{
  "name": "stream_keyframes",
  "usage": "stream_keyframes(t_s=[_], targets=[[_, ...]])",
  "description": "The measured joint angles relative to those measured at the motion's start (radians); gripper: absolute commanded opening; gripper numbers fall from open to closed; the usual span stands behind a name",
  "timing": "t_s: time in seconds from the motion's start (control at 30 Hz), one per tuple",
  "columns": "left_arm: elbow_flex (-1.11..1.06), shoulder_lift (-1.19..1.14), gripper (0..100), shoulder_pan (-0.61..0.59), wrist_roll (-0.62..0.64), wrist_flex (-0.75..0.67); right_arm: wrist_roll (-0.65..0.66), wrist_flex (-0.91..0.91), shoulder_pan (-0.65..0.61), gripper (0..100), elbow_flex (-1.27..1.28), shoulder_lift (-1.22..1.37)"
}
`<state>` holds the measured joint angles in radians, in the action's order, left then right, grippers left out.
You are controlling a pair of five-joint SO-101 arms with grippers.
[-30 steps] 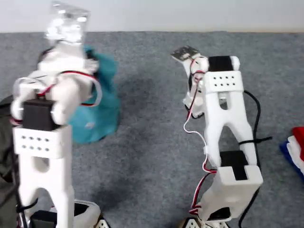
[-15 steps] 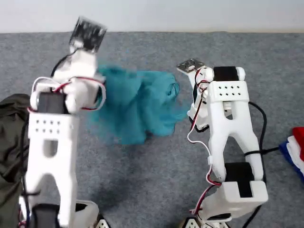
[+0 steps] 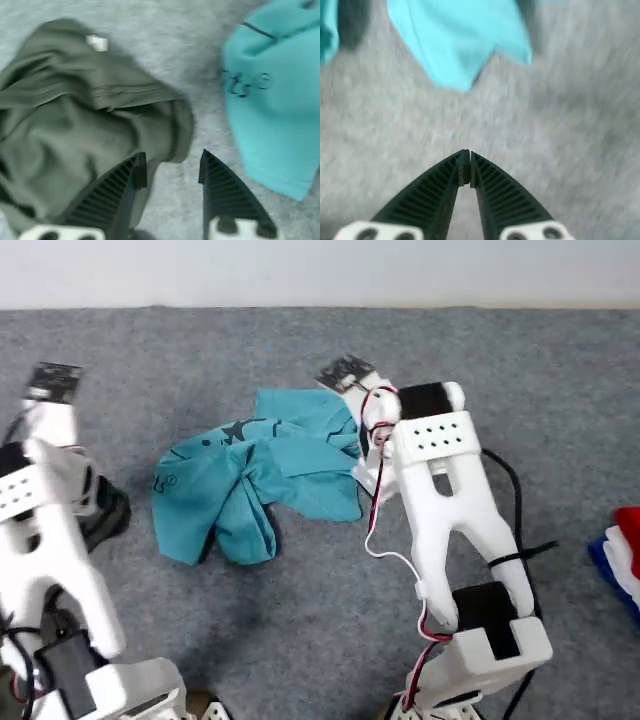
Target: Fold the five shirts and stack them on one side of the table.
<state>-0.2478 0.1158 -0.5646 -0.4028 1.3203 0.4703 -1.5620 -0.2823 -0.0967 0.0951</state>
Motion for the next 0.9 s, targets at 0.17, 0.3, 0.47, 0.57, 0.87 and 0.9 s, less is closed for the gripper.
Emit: stream_keyframes(t_s=[0.17,0.3,0.47,0.57,0.87,0.9], targets=[[0.037,0.0,18,-0.028,0.002,0.035,-0.002,0.135,-0.009,22.9,0.0,0.064],[0.037,0.0,18,-0.028,0.0,0.038,0.0,0.229,-0.015,22.9,0.0,0.152],[0.037,-0.009,18,-0.028,0.0,0.037,0.048,0.249,-0.077,22.9,-0.071,0.269],[0.037,-0.011,18,-0.028,0.0,0.025,0.055,0.218,-0.135,22.9,-0.181,0.325],[0.037,-0.011,18,-0.028,0.0,-0.028,0.063,0.086,-0.272,22.9,-0.47,0.454],[0.037,-0.011,18,-0.028,0.0,-0.031,0.071,0.08,-0.282,22.9,-0.486,0.466]])
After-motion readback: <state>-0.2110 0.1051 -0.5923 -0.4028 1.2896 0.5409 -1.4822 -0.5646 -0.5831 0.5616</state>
